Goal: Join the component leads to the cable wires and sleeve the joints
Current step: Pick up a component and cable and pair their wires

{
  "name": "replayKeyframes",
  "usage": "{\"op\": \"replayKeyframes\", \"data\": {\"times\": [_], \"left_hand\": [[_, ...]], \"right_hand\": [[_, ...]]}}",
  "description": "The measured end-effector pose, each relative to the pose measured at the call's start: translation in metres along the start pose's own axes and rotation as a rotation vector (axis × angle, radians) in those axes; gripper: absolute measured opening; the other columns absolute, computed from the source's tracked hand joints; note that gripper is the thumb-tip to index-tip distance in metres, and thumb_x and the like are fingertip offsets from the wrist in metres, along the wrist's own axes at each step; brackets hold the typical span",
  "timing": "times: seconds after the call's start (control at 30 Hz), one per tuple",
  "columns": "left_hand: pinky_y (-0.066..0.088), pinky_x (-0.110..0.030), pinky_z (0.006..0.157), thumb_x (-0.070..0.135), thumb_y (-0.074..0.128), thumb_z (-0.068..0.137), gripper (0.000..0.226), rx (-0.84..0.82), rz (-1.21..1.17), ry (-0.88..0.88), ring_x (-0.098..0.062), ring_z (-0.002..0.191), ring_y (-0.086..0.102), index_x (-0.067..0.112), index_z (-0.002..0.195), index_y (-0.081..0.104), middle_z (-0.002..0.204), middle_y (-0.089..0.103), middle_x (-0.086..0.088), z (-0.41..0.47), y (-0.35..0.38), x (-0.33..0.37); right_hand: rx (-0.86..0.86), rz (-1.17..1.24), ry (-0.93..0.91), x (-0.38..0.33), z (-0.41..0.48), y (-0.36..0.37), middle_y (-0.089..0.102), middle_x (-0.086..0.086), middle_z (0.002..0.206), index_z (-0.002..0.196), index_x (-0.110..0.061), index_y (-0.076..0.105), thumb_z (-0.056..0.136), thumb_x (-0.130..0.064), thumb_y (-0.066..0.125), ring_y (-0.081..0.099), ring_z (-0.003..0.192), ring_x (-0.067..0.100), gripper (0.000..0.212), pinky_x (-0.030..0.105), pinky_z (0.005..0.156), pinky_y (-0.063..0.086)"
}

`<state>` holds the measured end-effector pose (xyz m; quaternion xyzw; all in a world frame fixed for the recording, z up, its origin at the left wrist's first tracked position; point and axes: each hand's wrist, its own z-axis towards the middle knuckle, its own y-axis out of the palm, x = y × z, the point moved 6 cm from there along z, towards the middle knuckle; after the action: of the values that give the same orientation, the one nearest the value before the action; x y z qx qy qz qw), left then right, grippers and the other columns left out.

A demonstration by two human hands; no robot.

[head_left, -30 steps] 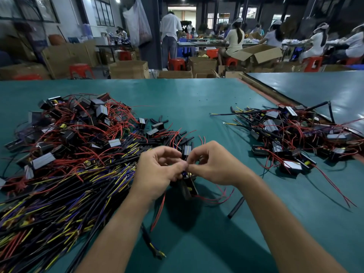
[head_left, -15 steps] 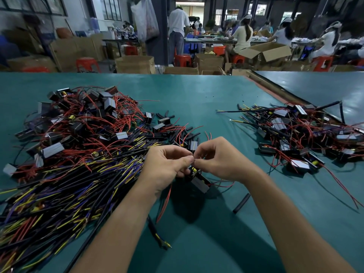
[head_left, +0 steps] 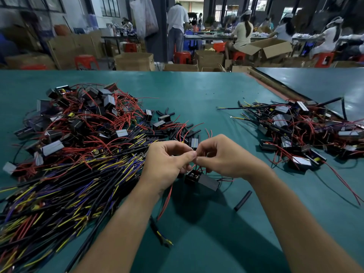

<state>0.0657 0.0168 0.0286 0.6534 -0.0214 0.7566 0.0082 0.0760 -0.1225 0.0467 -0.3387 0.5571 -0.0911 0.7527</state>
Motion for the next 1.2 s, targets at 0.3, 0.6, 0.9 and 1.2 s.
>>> {"op": "replayKeyframes", "data": {"times": [0.3, 0.6, 0.9, 1.2], "left_hand": [[0.045, -0.021, 0.043, 0.003, 0.07, 0.082, 0.008, 0.012, 0.106, -0.045, -0.012, 0.041, 0.054, 0.001, 0.075, 0.072, 0.058, 0.066, -0.011, 0.0, -0.002, -0.001], [0.044, -0.021, 0.042, 0.001, 0.067, 0.086, 0.012, 0.01, 0.019, -0.018, -0.014, 0.043, 0.057, 0.004, 0.074, 0.071, 0.055, 0.064, -0.005, -0.001, 0.002, 0.001], [0.045, -0.023, 0.042, 0.007, 0.068, 0.086, 0.016, 0.029, 0.121, -0.022, -0.016, 0.043, 0.058, 0.008, 0.07, 0.07, 0.057, 0.066, -0.002, -0.003, 0.004, 0.0], [0.043, -0.017, 0.04, 0.005, 0.059, 0.089, 0.015, 0.062, -0.208, -0.256, -0.012, 0.039, 0.056, 0.008, 0.076, 0.063, 0.064, 0.069, -0.003, -0.003, 0.001, -0.008]], "right_hand": [[0.112, -0.209, -0.023, -0.01, -0.004, -0.002, 0.054, -0.014, 0.047, 0.058, -0.023, 0.063, 0.081, -0.019, 0.071, 0.045, 0.045, 0.004, 0.024, 0.016, 0.049, 0.035], [0.102, -0.111, -0.01, -0.006, -0.004, -0.01, 0.053, -0.013, 0.047, 0.059, -0.018, 0.064, 0.082, -0.017, 0.072, 0.043, 0.045, 0.002, 0.024, 0.015, 0.049, 0.033], [0.125, -0.226, 0.022, -0.005, -0.006, -0.013, 0.059, -0.012, 0.053, 0.063, -0.02, 0.066, 0.08, -0.018, 0.069, 0.05, 0.05, 0.003, 0.018, 0.019, 0.054, 0.039], [0.006, -0.269, 0.067, -0.001, -0.008, -0.008, 0.056, -0.011, 0.051, 0.057, -0.021, 0.06, 0.078, -0.015, 0.068, 0.047, 0.049, 0.002, 0.024, 0.019, 0.053, 0.041]]}}
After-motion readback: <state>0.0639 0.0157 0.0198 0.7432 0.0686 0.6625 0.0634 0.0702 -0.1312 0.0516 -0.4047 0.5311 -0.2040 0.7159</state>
